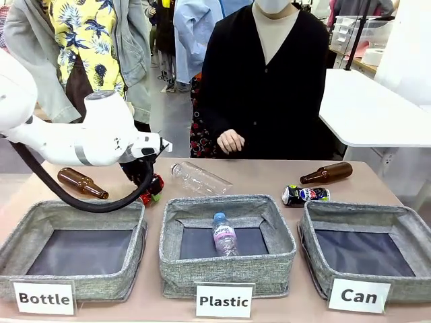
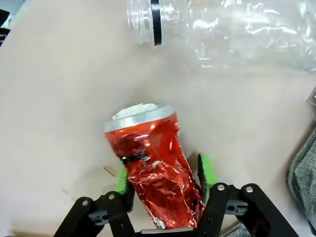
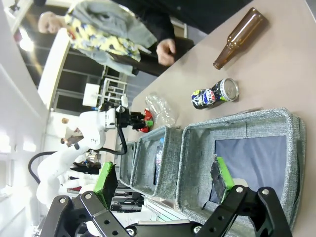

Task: Sort the can waste into the basket.
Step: Pick up the can waste from the table and place it in the right Fabric basket.

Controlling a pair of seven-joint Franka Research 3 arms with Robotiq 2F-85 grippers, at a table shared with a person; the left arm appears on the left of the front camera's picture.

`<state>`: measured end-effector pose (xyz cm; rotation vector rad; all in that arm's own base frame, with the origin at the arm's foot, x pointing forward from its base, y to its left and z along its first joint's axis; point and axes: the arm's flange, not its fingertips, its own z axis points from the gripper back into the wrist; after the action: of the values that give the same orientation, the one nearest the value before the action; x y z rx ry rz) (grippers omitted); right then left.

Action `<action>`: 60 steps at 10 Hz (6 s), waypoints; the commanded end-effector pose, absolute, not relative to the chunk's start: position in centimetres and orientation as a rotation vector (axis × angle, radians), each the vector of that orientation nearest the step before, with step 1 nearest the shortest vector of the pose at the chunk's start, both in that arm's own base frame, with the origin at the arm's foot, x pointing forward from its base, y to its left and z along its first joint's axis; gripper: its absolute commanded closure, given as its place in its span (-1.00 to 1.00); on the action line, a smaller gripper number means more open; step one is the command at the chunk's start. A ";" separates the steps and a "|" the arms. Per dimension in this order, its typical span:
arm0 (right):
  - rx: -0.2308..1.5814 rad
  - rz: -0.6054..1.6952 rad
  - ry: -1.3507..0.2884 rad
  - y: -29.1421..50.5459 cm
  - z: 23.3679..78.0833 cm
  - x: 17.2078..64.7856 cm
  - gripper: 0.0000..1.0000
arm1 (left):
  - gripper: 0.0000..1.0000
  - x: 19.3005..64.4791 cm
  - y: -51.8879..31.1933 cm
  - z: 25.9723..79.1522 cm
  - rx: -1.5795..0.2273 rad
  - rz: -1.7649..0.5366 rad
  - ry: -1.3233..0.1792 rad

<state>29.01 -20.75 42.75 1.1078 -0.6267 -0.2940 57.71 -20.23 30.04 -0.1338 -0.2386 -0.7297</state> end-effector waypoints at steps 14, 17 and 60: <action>1.117 -0.278 -0.663 -20.9 42.8 29.4 -1.00 | 1.00 36.8 -2.2 49.7 -0.518 -1.297 -0.356; 1.117 -0.278 -0.663 -20.9 42.8 29.4 -1.00 | 1.00 37.2 -3.3 50.3 -0.506 -1.223 -0.411; 1.051 -0.296 -0.518 -27.6 46.1 22.0 -1.00 | -1.00 32.2 -47.4 53.7 -0.756 -1.366 -0.232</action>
<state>18.96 -30.84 44.93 1.0271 -0.5661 -0.2838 33.40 -54.20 52.64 -0.7269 -0.2273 -1.3919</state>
